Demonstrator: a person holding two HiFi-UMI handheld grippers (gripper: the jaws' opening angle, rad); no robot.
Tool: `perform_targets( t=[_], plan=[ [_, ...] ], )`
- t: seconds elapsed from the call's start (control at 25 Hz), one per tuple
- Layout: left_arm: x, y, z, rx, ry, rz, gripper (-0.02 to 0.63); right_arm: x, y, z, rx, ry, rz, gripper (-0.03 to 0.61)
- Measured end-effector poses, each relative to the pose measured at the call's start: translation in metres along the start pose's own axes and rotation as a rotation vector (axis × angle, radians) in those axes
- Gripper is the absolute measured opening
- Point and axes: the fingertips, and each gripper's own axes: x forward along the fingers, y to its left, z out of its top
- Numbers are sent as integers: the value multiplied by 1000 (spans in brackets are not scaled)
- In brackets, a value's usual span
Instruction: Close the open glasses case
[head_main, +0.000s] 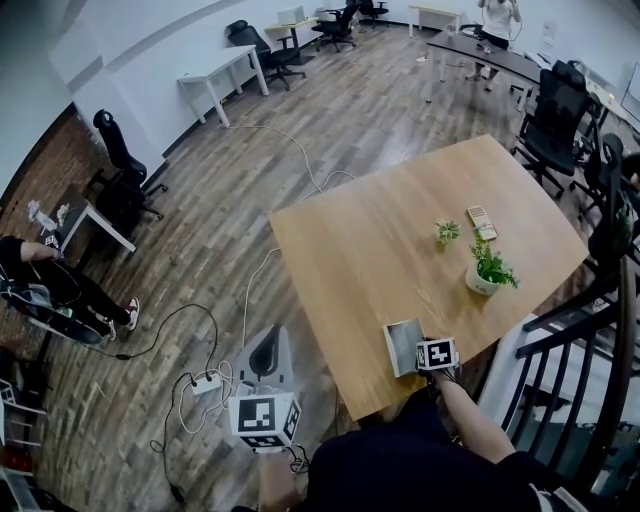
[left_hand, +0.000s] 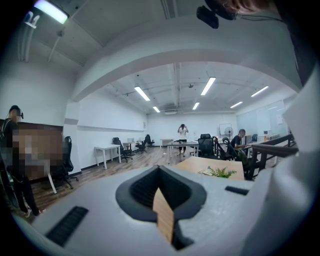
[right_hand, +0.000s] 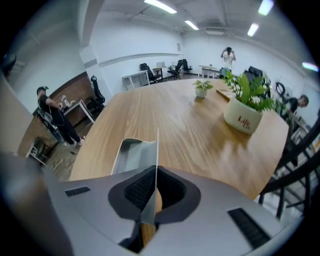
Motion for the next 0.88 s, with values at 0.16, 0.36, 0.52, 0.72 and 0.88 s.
perform_targets(
  t=[0.16, 0.36, 0.52, 0.72, 0.88],
  plan=[
    [0, -2, -2, 0, 0, -5, 0, -5, -8, 22, -333, -27, -166, 20],
    [-2, -1, 0, 1, 0, -10, 0, -10, 10, 34, -971, -60, -475, 20],
    [-3, -1, 0, 5, 0, -6, 0, -5, 27, 17, -1129, -68, -498, 32],
    [-3, -1, -3, 8, 2, -4, 0, -5, 38, 7, -1166, -66, -456, 53],
    [1, -8, -4, 9, 0, -24, 0, 4, 42, -9, -1130, 5, -336, 93]
  ],
)
